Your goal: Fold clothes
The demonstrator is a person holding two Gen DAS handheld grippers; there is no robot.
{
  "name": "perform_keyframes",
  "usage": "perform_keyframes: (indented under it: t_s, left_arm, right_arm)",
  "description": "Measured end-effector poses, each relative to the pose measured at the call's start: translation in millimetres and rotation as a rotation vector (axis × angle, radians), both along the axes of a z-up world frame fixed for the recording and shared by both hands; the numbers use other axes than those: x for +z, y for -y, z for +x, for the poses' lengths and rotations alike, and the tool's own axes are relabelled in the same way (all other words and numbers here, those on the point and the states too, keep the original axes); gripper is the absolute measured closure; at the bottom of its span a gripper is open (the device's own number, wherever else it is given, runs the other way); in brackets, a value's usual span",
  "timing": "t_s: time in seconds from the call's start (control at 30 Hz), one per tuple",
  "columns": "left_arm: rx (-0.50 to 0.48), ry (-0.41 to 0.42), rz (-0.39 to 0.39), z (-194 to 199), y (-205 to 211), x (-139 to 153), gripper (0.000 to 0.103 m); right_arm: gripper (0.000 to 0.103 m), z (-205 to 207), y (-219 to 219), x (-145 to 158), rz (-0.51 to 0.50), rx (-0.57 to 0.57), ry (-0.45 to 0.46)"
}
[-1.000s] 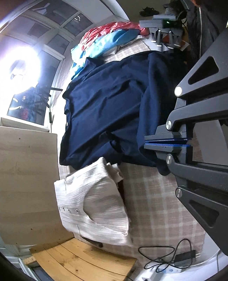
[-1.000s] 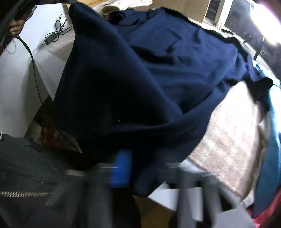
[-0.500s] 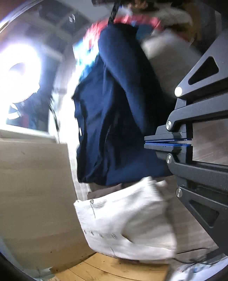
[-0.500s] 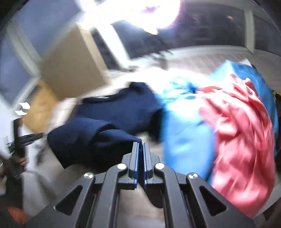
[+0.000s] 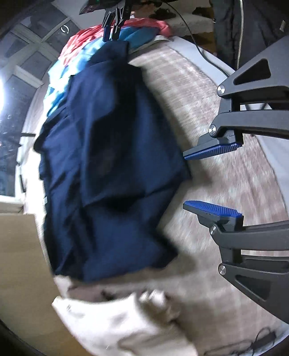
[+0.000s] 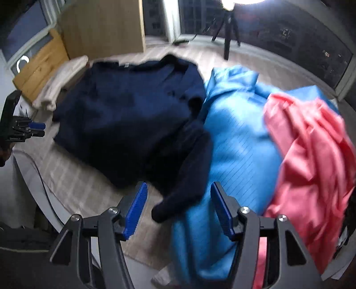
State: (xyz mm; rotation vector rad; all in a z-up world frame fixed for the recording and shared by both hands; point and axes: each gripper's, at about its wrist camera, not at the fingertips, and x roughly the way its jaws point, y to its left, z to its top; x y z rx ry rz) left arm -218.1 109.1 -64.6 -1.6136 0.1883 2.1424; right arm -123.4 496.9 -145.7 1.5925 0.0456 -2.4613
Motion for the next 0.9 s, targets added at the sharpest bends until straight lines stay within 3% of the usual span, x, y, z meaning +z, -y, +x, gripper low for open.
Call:
perform_keyframes:
  t_s: [0.3,0.33,0.37,0.43,0.7,0.8,0.9]
  left_arm:
    - [-0.051,-0.042,-0.072,-11,-34,-21,0.068]
    - [-0.057,-0.046,-0.08,-12,-38,-23,0.071]
    - [-0.063,-0.051,-0.088,-13,-41,-25,0.092]
    - [-0.069,-0.062,-0.099,-15,-48,-27,0.096]
    - [0.059,-0.172,0.034,-3,-2,77,0.096]
    - [0.077,-0.175,-0.015,-1,1,85,0.096]
    - [0.097,-0.152,-0.014,-4,4,82,0.096]
  right_arm:
    - [0.045,-1,-13,-4,-0.053,-0.003,0.021]
    - [0.045,1,-14,-4,-0.05,0.0,0.016]
    - [0.045,3,-15,-5,-0.05,0.002,0.012]
    - [0.045,6,-15,-6,-0.053,0.011,0.01]
    - [0.045,24,11,0,0.003,0.152,-0.058]
    - [0.045,29,29,-1,-0.027,0.203,-0.102]
    - [0.045,29,51,-6,-0.04,0.274,-0.128]
